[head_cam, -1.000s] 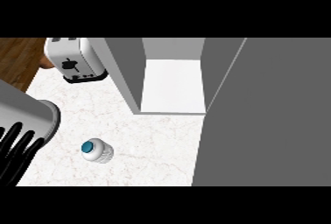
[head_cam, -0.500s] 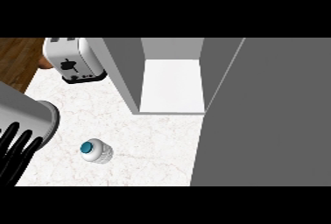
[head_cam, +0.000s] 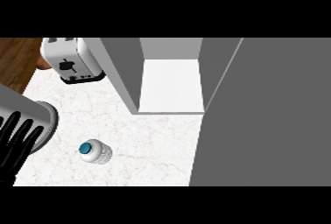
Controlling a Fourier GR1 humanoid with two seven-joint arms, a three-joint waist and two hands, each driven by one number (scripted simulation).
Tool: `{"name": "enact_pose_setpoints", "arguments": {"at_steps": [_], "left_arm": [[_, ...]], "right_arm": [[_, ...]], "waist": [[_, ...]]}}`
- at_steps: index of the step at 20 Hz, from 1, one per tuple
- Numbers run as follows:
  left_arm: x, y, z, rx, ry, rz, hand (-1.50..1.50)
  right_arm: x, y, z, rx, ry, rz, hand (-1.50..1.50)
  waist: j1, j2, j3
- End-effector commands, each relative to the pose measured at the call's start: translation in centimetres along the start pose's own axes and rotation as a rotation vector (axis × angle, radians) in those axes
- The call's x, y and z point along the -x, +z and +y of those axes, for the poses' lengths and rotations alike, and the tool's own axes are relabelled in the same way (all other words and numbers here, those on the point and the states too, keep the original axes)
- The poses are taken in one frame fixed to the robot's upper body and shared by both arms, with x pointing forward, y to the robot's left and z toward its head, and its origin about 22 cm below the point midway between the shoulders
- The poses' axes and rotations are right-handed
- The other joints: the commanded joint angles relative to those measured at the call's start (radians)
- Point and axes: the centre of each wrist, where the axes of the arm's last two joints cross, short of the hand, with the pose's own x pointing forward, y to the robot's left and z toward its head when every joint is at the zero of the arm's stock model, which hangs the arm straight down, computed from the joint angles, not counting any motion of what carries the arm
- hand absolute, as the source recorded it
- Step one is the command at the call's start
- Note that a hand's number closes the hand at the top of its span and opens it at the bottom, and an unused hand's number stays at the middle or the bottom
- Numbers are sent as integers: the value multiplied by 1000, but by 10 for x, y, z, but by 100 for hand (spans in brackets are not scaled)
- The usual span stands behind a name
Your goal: Pick up the bottled water, place it into the cabinet and close the cabinet
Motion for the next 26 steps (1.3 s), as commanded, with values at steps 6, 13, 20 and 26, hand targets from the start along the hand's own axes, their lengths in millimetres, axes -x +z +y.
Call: {"name": "enact_pose_setpoints", "arguments": {"at_steps": [6, 13, 20, 26], "left_arm": [[31, -15, 20, -61, -88, 48, -150], [102, -22, 28, -40, -87, 115, -150], [122, -17, 53, -67, -91, 126, -150], [168, -12, 52, -73, -97, 141, -150]], "right_arm": [[-38, 25, -2, -3, 15, -41, -150], [-39, 26, 1, -2, 17, -59, -150], [-46, 24, 2, 13, 16, -80, -150], [-38, 22, 9, -22, 24, -47, -150]], "waist": [[-2, 1, 0], [-10, 1, -1], [-1, 1, -1], [-2, 1, -1]]}}
